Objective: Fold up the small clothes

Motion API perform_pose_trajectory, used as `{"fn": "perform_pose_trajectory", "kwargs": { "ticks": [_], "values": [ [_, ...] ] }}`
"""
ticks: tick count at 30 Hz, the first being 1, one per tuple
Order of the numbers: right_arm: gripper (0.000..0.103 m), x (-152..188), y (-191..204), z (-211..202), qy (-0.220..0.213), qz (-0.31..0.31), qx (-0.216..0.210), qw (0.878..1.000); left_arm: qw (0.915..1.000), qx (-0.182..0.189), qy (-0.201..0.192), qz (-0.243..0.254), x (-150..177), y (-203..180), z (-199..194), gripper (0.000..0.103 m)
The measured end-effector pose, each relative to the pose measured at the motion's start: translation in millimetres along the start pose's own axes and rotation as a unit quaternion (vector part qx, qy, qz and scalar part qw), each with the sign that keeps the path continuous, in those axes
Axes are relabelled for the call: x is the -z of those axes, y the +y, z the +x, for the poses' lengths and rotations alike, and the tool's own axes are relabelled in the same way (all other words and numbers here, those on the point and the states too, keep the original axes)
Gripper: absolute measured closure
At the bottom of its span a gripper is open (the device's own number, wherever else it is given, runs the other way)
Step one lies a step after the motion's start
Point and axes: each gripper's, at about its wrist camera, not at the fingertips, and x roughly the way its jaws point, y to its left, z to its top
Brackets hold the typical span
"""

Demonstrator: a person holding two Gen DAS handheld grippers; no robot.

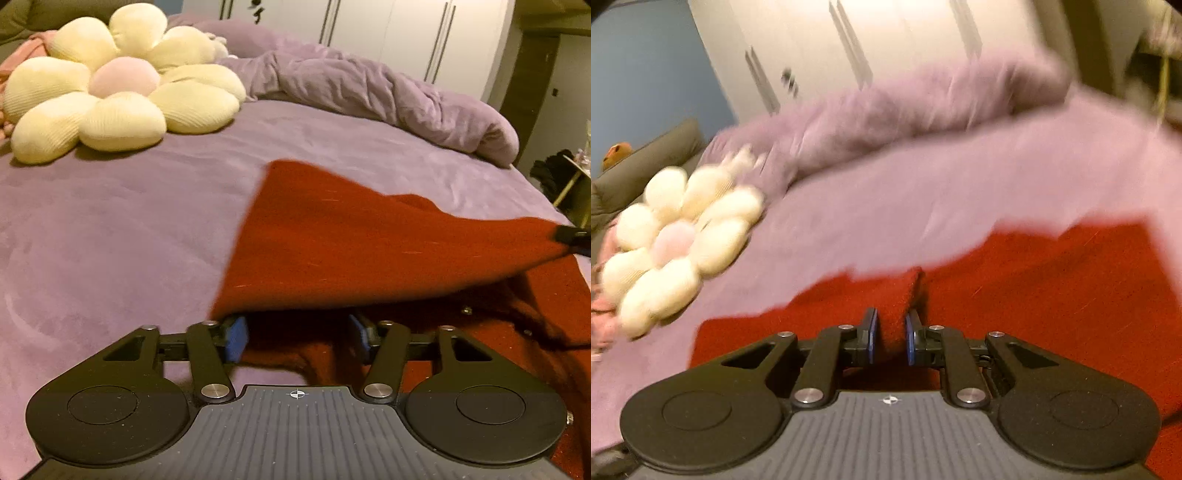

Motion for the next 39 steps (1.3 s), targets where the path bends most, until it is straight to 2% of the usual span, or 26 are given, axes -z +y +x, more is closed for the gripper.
{"fn": "perform_pose_trajectory", "kwargs": {
  "ticks": [3, 5, 7, 9, 10, 11, 12, 14, 19, 21, 23, 24, 25, 27, 29, 32, 34, 35, 37, 38, 39],
  "values": [
    [0.091, 3, -27, -23, -0.026, -0.006, 0.031, 0.999, 0.9998, 0.012, 0.012, 0.007, -2, -12, 1, 0.049],
    [0.103, 7, -49, -27, -0.023, -0.009, 0.073, 0.997, 0.9997, 0.016, 0.016, 0.007, -3, -22, 1, 0.044],
    [0.103, 9, -77, -23, -0.006, 0.019, 0.094, 0.995, 0.9996, 0.019, 0.018, 0.008, -4, -28, 3, 0.043],
    [0.096, 11, -101, -14, 0.047, 0.072, 0.070, 0.994, 0.9995, 0.019, 0.026, 0.008, -3, -31, 5, 0.041],
    [0.095, 15, -112, -10, 0.075, 0.114, 0.038, 0.990, 0.9995, 0.018, 0.026, 0.007, -3, -32, 5, 0.041],
    [0.085, 19, -118, -8, 0.090, 0.142, 0.006, 0.986, 0.9995, 0.017, 0.025, 0.007, -3, -32, 4, 0.041],
    [0.062, 22, -120, -6, 0.098, 0.160, -0.021, 0.982, 0.9995, 0.017, 0.025, 0.008, -2, -32, 3, 0.041],
    [0.039, 30, -112, -5, 0.098, 0.157, -0.040, 0.982, 0.9995, 0.017, 0.024, 0.010, -1, -30, -2, 0.039],
    [0.042, 34, -84, 19, 0.117, 0.101, -0.043, 0.987, 0.9994, 0.014, 0.025, 0.018, 3, -22, -16, 0.036],
    [0.072, 31, -74, 27, 0.134, 0.082, -0.034, 0.987, 0.9992, 0.010, 0.025, 0.029, 4, -19, -20, 0.036],
    [0.082, 29, -61, 27, 0.125, 0.027, -0.022, 0.992, 0.9989, 0.004, 0.025, 0.040, 5, -19, -23, 0.036],
    [0.089, 26, -50, 21, 0.104, -0.017, -0.007, 0.994, 0.9988, 0.004, 0.024, 0.042, 5, -19, -25, 0.035],
    [0.090, 22, -41, 12, 0.077, -0.059, 0.013, 0.995, 0.9987, 0.002, 0.019, 0.047, 5, -19, -28, 0.034],
    [0.091, 11, -35, -6, 0.023, -0.103, 0.052, 0.993, 0.9977, -0.016, 0.009, 0.065, 5, -22, -31, 0.031],
    [0.091, 2, -35, -14, -0.015, -0.140, 0.108, 0.984, 0.9967, -0.023, 0.002, 0.077, 4, -24, -32, 0.031],
    [0.090, -5, -48, -5, -0.006, -0.144, 0.147, 0.979, 0.9974, -0.014, 0.008, 0.070, 0, -26, -25, 0.031],
    [0.088, -2, -59, 9, 0.044, -0.138, 0.145, 0.979, 0.9981, -0.003, 0.010, 0.062, -3, -29, -20, 0.031],
    [0.087, -1, -66, 15, 0.069, -0.113, 0.128, 0.983, 0.9982, 0.001, 0.010, 0.060, -4, -31, -18, 0.031],
    [0.071, 3, -82, 14, 0.089, -0.055, 0.085, 0.991, 0.9979, 0.003, 0.007, 0.065, -8, -36, -15, 0.032],
    [0.059, 5, -89, 11, 0.086, -0.031, 0.065, 0.994, 0.9975, 0.004, 0.005, 0.070, -10, -38, -14, 0.032],
    [0.058, 7, -95, 9, 0.081, -0.018, 0.053, 0.995, 0.9973, 0.003, 0.003, 0.074, -12, -41, -12, 0.033]
  ]
}}
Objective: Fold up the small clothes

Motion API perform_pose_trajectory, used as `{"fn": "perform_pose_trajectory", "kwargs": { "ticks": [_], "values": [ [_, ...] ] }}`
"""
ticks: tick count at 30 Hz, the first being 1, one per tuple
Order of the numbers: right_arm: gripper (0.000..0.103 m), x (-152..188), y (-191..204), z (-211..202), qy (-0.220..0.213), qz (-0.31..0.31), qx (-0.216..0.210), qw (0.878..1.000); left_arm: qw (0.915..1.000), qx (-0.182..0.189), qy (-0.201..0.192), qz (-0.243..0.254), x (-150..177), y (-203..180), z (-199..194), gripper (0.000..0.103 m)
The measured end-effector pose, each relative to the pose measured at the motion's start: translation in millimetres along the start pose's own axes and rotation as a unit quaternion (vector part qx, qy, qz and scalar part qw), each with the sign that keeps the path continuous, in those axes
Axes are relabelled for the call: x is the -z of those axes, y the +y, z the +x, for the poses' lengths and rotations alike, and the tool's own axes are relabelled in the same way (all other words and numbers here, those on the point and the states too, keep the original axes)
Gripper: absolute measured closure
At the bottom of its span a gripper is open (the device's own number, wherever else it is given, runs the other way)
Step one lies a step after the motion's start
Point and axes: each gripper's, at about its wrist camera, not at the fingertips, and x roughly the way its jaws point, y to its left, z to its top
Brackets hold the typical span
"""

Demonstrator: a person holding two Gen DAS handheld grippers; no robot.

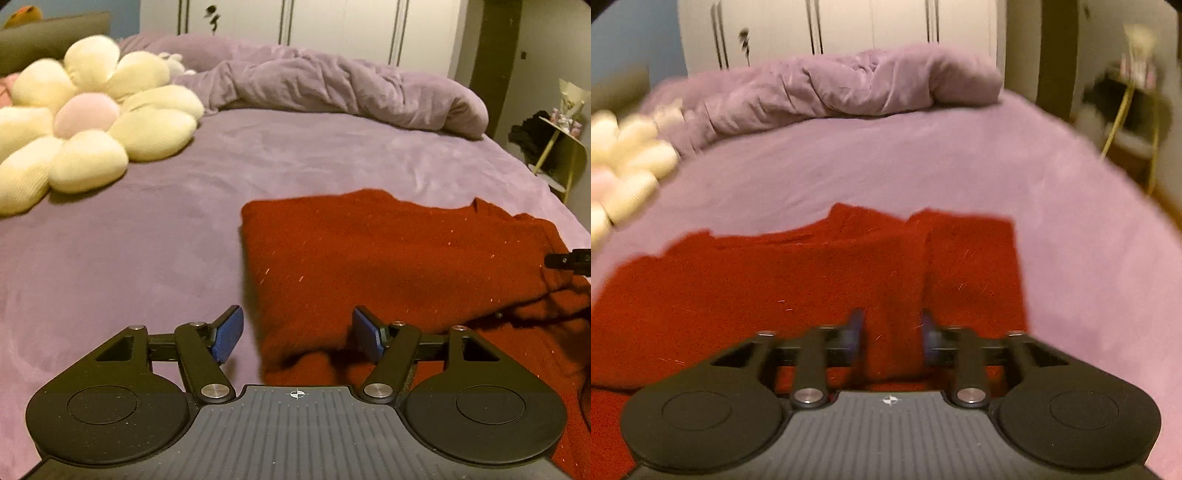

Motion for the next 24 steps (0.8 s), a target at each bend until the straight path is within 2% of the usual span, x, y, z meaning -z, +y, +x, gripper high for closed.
{"fn": "perform_pose_trajectory", "kwargs": {
  "ticks": [2, 4, 5, 6, 9, 11, 13, 14, 16, 18, 19, 21, 24],
  "values": [
    [0.059, 1, -1, 5, 0.002, 0.004, 0.001, 1.000, 1.0000, 0.001, -0.001, 0.003, -6, -5, 4, 0.035],
    [0.076, 0, 4, 8, 0.002, -0.009, 0.002, 1.000, 1.0000, 0.007, -0.003, -0.001, -11, -11, 7, 0.036],
    [0.094, 1, 8, 10, 0.004, -0.024, 0.003, 1.000, 0.9999, 0.010, -0.003, -0.001, -13, -14, 10, 0.036],
    [0.098, 1, 13, 12, 0.003, -0.038, 0.003, 0.999, 0.9999, 0.010, -0.003, 0.000, -14, -18, 12, 0.036],
    [0.099, -1, 28, 3, -0.024, -0.073, -0.011, 0.997, 0.9998, 0.010, -0.005, 0.015, -17, -28, 19, 0.034],
    [0.099, -2, 23, 2, -0.036, -0.074, 0.035, 0.996, 0.9996, 0.007, 0.003, 0.028, -15, -33, 27, 0.034],
    [0.096, 3, 14, 12, -0.018, -0.080, 0.091, 0.992, 0.9989, -0.002, 0.021, 0.043, -11, -35, 39, 0.034],
    [0.092, 6, 10, 16, -0.006, -0.082, 0.093, 0.992, 0.9985, -0.002, 0.028, 0.047, -8, -35, 42, 0.033],
    [0.085, 10, 14, 9, -0.010, -0.096, 0.093, 0.991, 0.9983, 0.001, 0.027, 0.051, -5, -32, 40, 0.033],
    [0.073, 10, 23, -1, -0.017, -0.108, 0.110, 0.988, 0.9986, 0.004, 0.021, 0.048, -6, -30, 32, 0.035],
    [0.073, 10, 27, -9, -0.035, -0.107, 0.112, 0.987, 0.9988, 0.008, 0.014, 0.046, -7, -30, 27, 0.034],
    [0.072, 9, 33, -22, -0.060, -0.091, 0.084, 0.990, 0.9989, 0.017, 0.007, 0.043, -11, -32, 24, 0.034],
    [0.073, 7, 48, -25, -0.066, -0.081, 0.045, 0.994, 0.9990, 0.019, 0.006, 0.040, -18, -39, 29, 0.034]
  ]
}}
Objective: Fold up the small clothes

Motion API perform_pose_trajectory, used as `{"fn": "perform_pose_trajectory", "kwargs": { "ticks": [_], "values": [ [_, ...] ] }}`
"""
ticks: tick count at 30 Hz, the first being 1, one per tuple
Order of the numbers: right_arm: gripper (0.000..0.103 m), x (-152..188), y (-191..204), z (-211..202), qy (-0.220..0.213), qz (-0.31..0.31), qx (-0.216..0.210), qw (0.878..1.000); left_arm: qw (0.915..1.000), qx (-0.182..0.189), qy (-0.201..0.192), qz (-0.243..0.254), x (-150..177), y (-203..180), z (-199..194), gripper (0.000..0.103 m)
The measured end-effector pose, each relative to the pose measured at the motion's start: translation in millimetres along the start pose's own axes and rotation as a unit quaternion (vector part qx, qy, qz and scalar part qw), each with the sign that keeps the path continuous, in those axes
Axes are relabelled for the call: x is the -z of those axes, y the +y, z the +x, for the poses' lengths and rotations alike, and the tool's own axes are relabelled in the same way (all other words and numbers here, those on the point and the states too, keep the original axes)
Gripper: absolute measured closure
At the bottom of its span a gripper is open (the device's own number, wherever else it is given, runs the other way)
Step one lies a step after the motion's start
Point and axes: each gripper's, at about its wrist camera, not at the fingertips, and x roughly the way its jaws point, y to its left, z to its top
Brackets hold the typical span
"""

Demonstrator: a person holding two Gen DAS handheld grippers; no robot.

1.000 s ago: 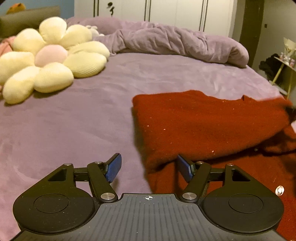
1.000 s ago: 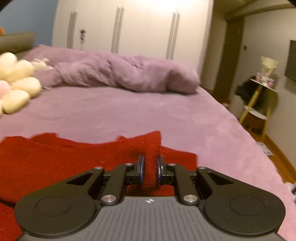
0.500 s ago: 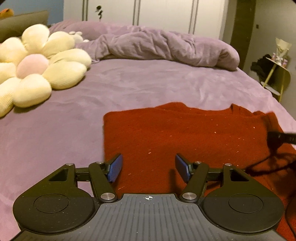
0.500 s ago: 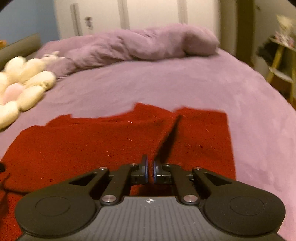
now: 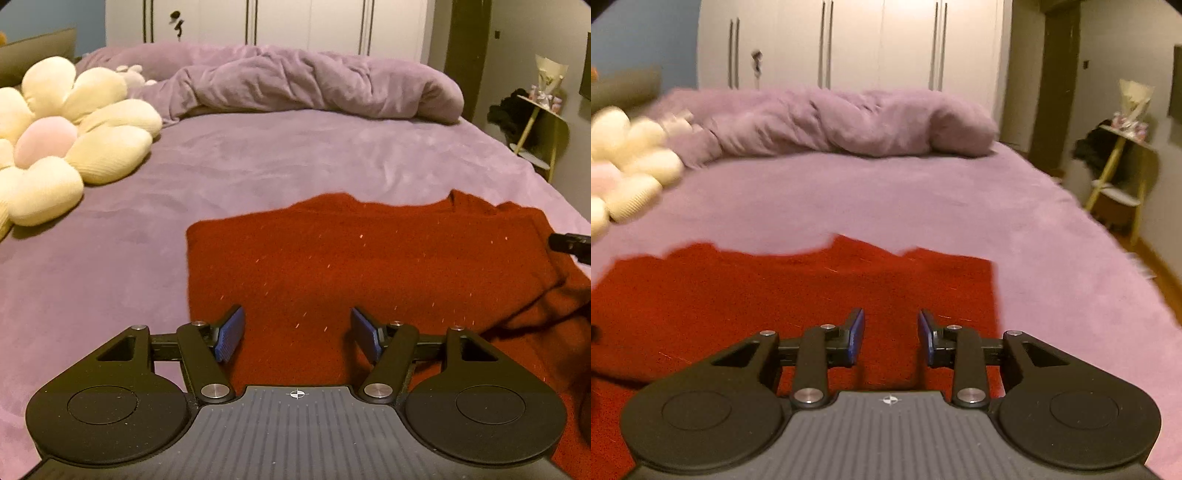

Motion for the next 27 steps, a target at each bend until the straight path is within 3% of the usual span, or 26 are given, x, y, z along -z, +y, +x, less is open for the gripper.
{"fn": "perform_pose_trajectory", "kwargs": {
  "ticks": [3, 5, 7, 12, 19, 25, 27],
  "values": [
    [0.073, 4, 13, 9, 0.027, 0.000, -0.061, 0.998, 1.0000, 0.002, 0.003, -0.007, -4, -4, 12, 0.033],
    [0.074, 11, 22, 24, 0.076, 0.002, -0.095, 0.993, 0.9998, -0.003, 0.016, -0.007, -2, -8, 23, 0.033],
    [0.074, 24, 33, 31, 0.097, -0.019, -0.083, 0.992, 0.9998, -0.007, 0.020, 0.000, 1, -10, 32, 0.030],
    [0.074, 41, 55, 34, 0.060, -0.087, -0.045, 0.993, 0.9994, -0.020, 0.023, 0.015, 1, -13, 48, 0.023],
    [0.073, 34, 51, 24, 0.056, -0.097, -0.043, 0.993, 0.9987, -0.035, 0.036, 0.011, 0, -15, 32, 0.022],
    [0.072, 39, 36, -14, 0.040, -0.066, -0.027, 0.997, 0.9982, -0.037, 0.045, 0.010, 1, -22, 12, 0.022],
    [0.071, 48, 30, -14, 0.063, -0.063, -0.017, 0.996, 0.9977, -0.040, 0.052, 0.015, 4, -26, 11, 0.020]
  ]
}}
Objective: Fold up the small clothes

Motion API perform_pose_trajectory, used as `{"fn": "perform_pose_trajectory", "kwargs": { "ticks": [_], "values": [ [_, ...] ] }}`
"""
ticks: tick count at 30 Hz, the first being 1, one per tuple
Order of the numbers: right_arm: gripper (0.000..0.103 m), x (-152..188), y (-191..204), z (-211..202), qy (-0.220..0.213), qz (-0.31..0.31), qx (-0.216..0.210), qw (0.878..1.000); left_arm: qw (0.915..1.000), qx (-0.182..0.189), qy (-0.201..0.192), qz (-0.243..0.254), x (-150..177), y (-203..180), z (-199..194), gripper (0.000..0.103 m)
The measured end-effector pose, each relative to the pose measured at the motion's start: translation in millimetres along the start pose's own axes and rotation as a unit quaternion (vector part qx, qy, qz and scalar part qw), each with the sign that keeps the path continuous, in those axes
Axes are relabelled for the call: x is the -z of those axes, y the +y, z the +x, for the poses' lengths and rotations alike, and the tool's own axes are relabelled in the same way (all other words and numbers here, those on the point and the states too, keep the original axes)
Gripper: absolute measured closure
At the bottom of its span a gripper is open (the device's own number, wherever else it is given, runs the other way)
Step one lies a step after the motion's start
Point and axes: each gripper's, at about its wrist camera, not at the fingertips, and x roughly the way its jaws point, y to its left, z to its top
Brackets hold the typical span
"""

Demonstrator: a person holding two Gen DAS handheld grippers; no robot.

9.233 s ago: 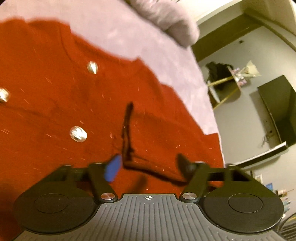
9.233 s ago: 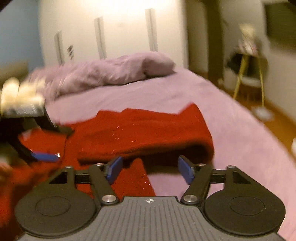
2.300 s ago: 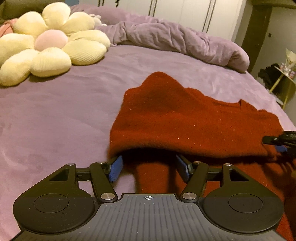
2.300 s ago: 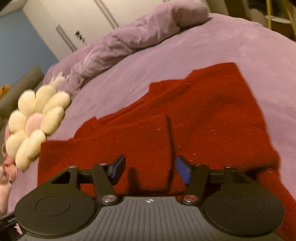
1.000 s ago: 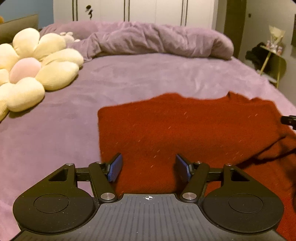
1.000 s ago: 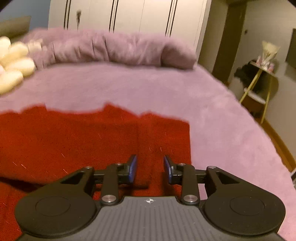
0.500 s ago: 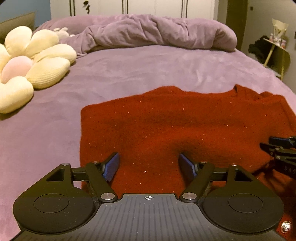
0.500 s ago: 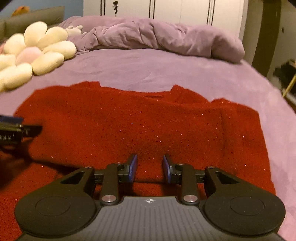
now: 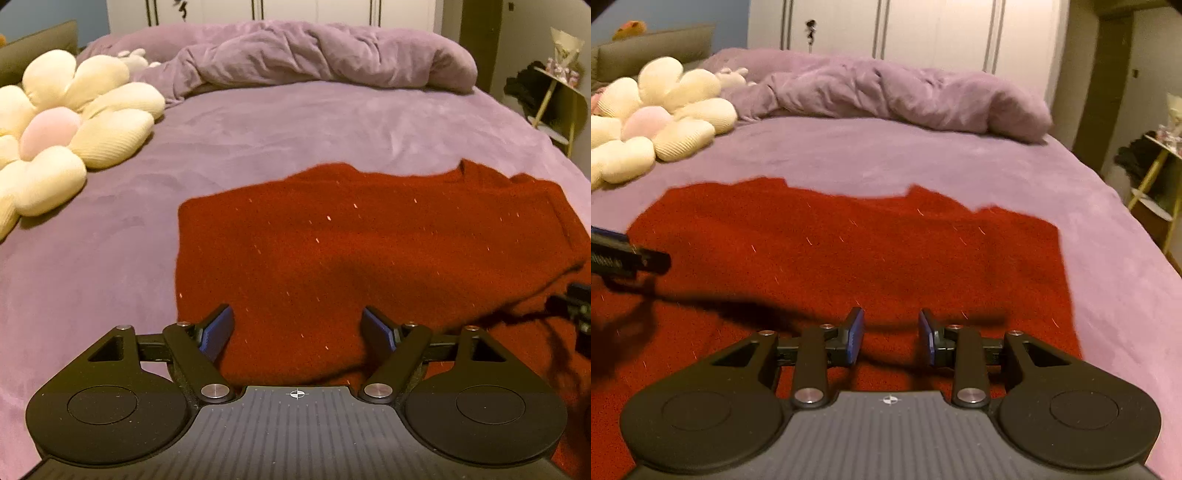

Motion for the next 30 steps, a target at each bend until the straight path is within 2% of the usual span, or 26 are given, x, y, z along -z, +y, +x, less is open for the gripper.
{"fn": "perform_pose_trajectory", "kwargs": {
  "ticks": [3, 5, 9, 14, 18, 20, 24, 26, 30],
  "values": [
    [0.071, 14, -3, -6, 0.011, -0.015, 0.003, 1.000, 0.9998, -0.011, 0.004, 0.018, 5, -5, -3, 0.018],
    [0.071, 17, -7, -18, 0.021, -0.001, 0.000, 1.000, 0.9997, -0.011, 0.005, 0.020, 8, -5, -12, 0.018],
    [0.059, 39, -24, -63, 0.019, 0.057, -0.039, 0.997, 0.9997, 0.003, -0.011, 0.023, 29, 0, -49, 0.015],
    [0.047, 94, -53, -134, 0.031, 0.084, -0.055, 0.994, 0.9985, 0.052, -0.010, -0.011, 96, 26, -115, 0.010],
    [0.037, 138, -82, -183, 0.054, 0.103, -0.036, 0.993, 0.9969, 0.053, 0.037, -0.046, 159, 53, -153, 0.010],
    [0.037, 156, -94, -196, 0.072, 0.118, -0.031, 0.990, 0.9952, 0.048, 0.062, -0.059, 186, 64, -167, 0.010],
    [0.037, 170, -112, -205, 0.078, 0.145, -0.048, 0.985, 0.9886, 0.073, 0.092, -0.094, 213, 79, -176, 0.013],
    [0.037, 169, -116, -207, 0.078, 0.155, -0.048, 0.984, 0.9836, 0.102, 0.096, -0.114, 216, 85, -178, 0.014],
    [0.037, 168, -122, -211, 0.071, 0.165, -0.033, 0.983, 0.9732, 0.145, 0.101, -0.147, 219, 94, -179, 0.024]
  ]
}}
